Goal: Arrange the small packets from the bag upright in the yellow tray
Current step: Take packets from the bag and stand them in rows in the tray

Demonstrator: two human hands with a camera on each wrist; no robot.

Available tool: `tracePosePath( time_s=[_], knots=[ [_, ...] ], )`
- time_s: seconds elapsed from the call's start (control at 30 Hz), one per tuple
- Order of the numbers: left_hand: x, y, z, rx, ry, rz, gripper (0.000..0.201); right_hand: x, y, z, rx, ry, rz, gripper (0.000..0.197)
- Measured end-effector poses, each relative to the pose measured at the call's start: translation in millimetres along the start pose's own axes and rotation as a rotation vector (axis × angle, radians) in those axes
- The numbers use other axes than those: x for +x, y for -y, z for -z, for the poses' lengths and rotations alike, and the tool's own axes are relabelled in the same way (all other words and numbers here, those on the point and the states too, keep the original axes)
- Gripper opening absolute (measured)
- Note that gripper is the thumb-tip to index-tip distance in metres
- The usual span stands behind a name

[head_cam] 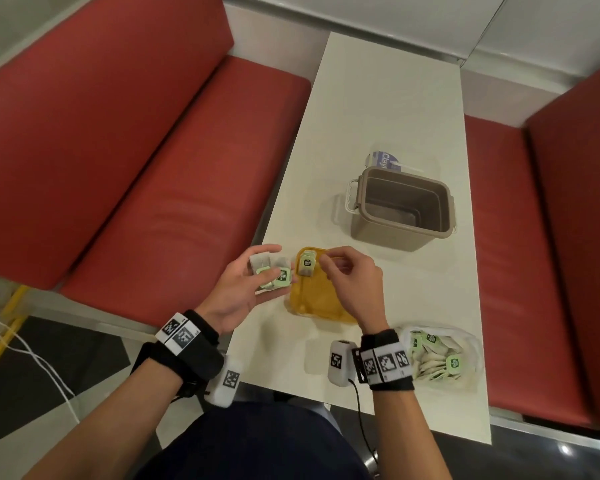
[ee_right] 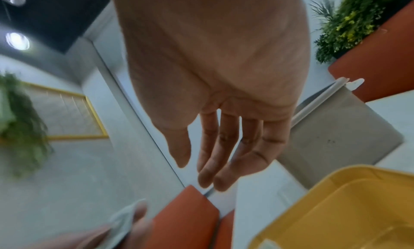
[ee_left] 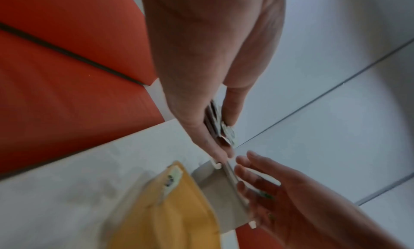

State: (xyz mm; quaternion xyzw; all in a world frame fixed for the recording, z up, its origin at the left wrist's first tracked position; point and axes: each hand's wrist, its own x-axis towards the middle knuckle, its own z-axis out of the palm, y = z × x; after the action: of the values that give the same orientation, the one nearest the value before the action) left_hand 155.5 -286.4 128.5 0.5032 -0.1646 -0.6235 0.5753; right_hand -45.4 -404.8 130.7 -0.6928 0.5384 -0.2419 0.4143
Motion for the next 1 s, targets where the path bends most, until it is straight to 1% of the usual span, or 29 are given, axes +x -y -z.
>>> tracePosePath(
  time_s=[0.07, 0.13, 0.17, 0.23, 0.33, 0.4, 0.53, 0.6, 0.63, 0.67, 0.73, 0.8, 0.83, 0.9, 1.0],
  knots=[
    [0.0, -2.0, -7.1, -0.056, -0.018, -0.031, 0.042, -13.0, 13.7, 6.8, 0.137, 0.100, -0.025, 0.020],
    [1.4, -3.4, -15.4, -0.106, -0.023, -0.058, 0.041, -22.7, 24.0, 6.3, 0.254, 0.218, -0.095, 0.030],
    [1.8, -4.5, -20.2, -0.119, -0.014, -0.068, 0.040, -26.0, 27.8, 4.0, 0.286, 0.249, -0.124, 0.033],
    [2.4, -4.2, -28.8, -0.130, 0.009, -0.089, 0.037, -29.1, 31.4, -2.5, 0.334, 0.237, -0.156, 0.036],
    [3.6, -0.4, -36.8, -0.150, 0.027, -0.124, 0.039, -28.2, 29.9, -9.9, 0.378, 0.181, -0.152, 0.029],
    [4.3, 1.9, -38.7, -0.171, 0.025, -0.135, 0.041, -26.7, 27.9, -11.6, 0.400, 0.183, -0.159, 0.026],
    [5.5, 3.3, -34.4, -0.212, -0.022, -0.116, 0.047, -21.2, 25.1, -3.2, 0.474, 0.197, -0.185, 0.026],
    [5.9, 4.2, -28.9, -0.222, -0.041, -0.082, 0.046, -14.8, 22.5, 5.5, 0.454, 0.175, -0.157, 0.021],
    [6.0, 4.6, -26.0, -0.219, -0.061, -0.054, 0.044, -11.0, 21.6, 10.3, 0.403, 0.163, -0.121, 0.018],
    [6.4, 5.3, -23.3, -0.209, -0.081, -0.023, 0.042, -6.2, 19.7, 14.6, 0.295, 0.146, -0.067, 0.015],
    [7.9, 8.0, -19.3, -0.162, -0.099, 0.028, 0.033, 4.0, 15.9, 22.2, -0.036, 0.133, 0.081, 0.010],
    [10.3, 12.4, -17.2, -0.102, -0.102, 0.060, 0.027, 12.8, 15.6, 27.8, -0.327, 0.184, 0.214, 0.007],
    [11.5, 14.9, -16.9, -0.070, -0.100, 0.072, 0.027, 16.4, 16.6, 30.0, -0.426, 0.229, 0.255, 0.009],
    [13.3, 18.8, -18.1, 0.001, -0.077, 0.080, 0.030, 21.3, 20.6, 33.8, -0.510, 0.318, 0.307, 0.015],
    [16.4, 24.2, -21.0, 0.133, 0.020, 0.062, 0.038, 26.7, 25.8, 36.8, -0.519, 0.413, 0.387, 0.018]
  ],
)
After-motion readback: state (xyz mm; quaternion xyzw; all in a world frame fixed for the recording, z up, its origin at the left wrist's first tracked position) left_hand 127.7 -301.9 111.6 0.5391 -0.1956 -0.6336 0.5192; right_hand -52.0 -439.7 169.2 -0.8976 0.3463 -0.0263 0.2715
